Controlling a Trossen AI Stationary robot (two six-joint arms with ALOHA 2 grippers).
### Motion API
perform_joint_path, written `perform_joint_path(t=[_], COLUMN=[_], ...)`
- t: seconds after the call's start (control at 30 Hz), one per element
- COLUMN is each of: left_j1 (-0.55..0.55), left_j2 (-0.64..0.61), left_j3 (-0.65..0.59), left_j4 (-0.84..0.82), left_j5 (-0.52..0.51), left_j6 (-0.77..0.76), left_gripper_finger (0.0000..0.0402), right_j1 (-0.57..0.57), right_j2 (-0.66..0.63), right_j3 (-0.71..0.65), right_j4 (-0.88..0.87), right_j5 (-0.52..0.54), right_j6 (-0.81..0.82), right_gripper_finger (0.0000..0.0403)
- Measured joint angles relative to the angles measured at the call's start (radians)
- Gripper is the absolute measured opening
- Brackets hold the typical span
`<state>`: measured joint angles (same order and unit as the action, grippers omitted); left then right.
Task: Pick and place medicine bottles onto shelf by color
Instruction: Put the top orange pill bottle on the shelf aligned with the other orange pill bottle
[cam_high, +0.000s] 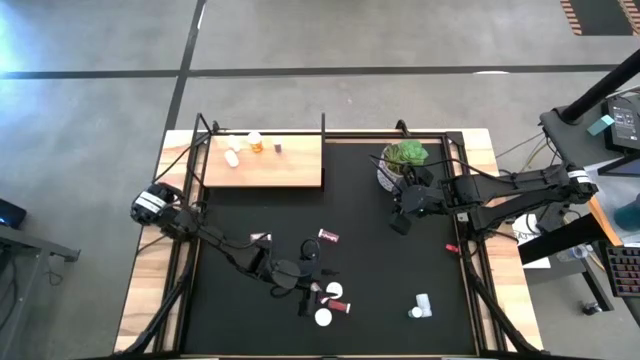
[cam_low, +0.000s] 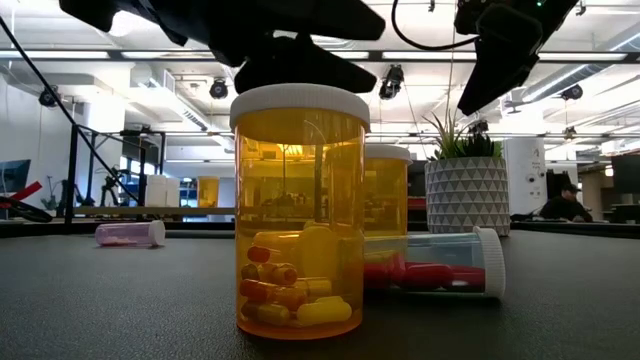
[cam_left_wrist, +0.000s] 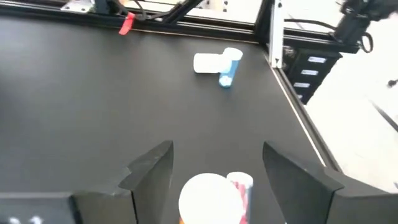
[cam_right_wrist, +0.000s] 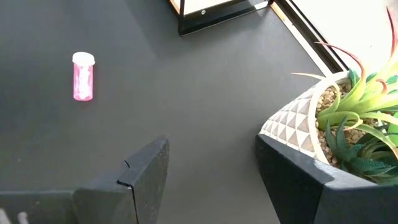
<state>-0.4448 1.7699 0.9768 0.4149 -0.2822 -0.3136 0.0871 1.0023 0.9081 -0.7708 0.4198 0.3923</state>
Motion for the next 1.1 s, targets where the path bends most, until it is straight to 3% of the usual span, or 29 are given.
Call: perform_joint_path(t=[0.23,0.43,0.87,1.1], left_j1=[-0.016,-0.028,-0.027,-0.027], left_j2=[0.002,0.073,0.18,0.192], left_j3=[-0.002,-0.003,-0.004,-0.003], left_j4=[-0.004,0.027,0.102,0.098], left_j5=[-0.019,-0.019,-0.041,-0.064], left_j6=[-0.014,0.062,0.085,0.085], left_gripper_finger=[0.0276,0.0309,0.0308,0.0267], right_j1=[0.0,0.0,0.0,0.0], right_j2=[0.0,0.0,0.0,0.0], right_j3=[0.0,0.0,0.0,0.0], right_j4=[0.0,0.0,0.001,0.001], right_j5=[0.0,0.0,0.0,0.0], right_j6=[0.0,0.0,0.0,0.0], right_gripper_finger=[0.0228,0.0228,0.0228,0.0228])
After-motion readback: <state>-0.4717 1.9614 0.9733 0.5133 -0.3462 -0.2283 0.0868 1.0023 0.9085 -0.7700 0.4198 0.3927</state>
